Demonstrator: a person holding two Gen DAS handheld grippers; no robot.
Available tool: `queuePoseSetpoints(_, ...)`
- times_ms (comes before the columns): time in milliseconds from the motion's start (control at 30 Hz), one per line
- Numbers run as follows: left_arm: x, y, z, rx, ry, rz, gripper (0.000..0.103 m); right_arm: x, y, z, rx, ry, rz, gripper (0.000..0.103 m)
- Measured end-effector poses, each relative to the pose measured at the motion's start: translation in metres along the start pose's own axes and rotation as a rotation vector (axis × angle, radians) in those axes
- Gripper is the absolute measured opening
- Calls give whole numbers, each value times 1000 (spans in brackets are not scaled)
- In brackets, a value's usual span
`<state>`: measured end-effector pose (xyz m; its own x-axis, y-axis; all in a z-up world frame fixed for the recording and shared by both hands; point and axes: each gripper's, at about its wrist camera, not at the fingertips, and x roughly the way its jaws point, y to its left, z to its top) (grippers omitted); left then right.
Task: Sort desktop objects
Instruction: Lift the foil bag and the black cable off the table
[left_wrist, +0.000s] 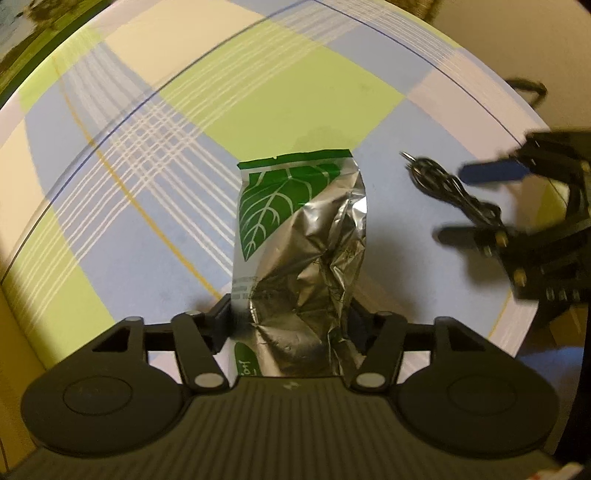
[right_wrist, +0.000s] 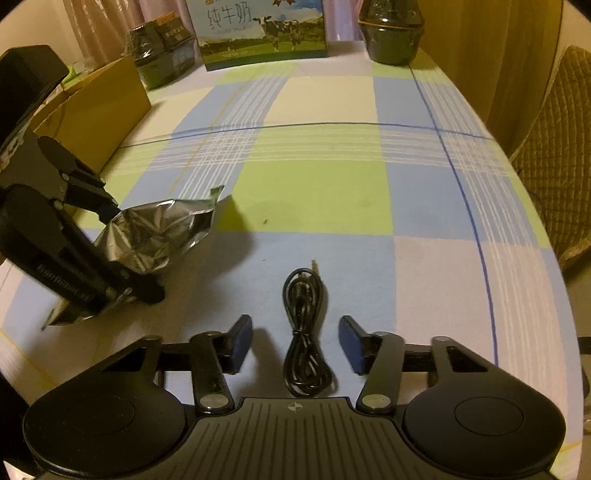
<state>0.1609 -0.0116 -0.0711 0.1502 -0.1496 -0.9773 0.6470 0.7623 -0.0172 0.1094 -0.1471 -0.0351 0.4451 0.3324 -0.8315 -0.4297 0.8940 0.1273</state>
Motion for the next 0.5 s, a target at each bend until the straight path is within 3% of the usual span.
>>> queuePoseSetpoints(167,0,0,-2,3,-10,-3,60,1,5,-2,-68,-2,-35,35)
queuePoseSetpoints(267,-2,0,-4,-13,-27,5,49,2,11,-5,-107,-8,-56,33)
queuePoseSetpoints(400,-6,0,-8,-52,-51,13,44,2,18,-9,-140,-17,-60,13)
queuePoseSetpoints(500,-8,-3,-11,-77,-57,18,43,1,19,-10,-133,-22,-60,12)
